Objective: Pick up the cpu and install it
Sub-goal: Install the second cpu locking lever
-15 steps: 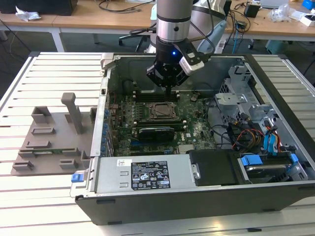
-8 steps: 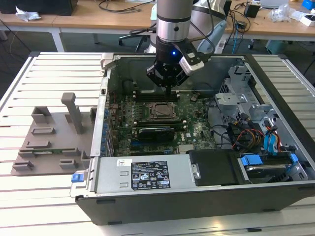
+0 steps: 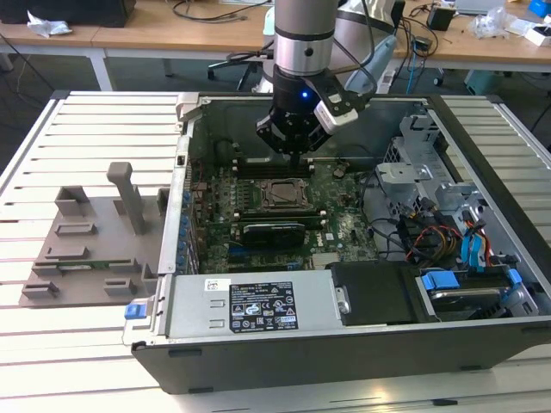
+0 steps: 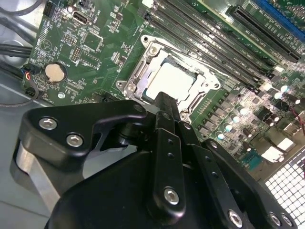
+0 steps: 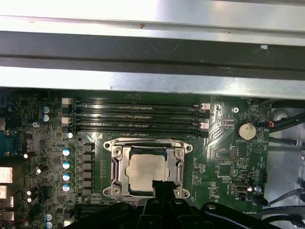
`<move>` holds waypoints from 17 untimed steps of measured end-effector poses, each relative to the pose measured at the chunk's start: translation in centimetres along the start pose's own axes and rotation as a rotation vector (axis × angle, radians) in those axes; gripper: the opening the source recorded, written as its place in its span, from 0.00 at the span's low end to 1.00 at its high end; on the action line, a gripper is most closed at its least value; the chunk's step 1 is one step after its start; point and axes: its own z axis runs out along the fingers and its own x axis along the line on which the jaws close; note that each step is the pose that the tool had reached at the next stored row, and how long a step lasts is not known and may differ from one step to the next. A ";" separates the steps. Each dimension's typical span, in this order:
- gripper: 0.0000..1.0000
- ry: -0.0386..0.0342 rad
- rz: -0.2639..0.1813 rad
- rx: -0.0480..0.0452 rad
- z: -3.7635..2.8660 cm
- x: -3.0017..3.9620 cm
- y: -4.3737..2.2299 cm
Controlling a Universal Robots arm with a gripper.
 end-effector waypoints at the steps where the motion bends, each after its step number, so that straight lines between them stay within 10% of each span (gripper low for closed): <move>1: 0.10 0.0000 0.000 0.0000 0.00 0.00 -0.06; 17: 0.10 -0.0005 0.000 -0.0121 0.44 0.25 -4.24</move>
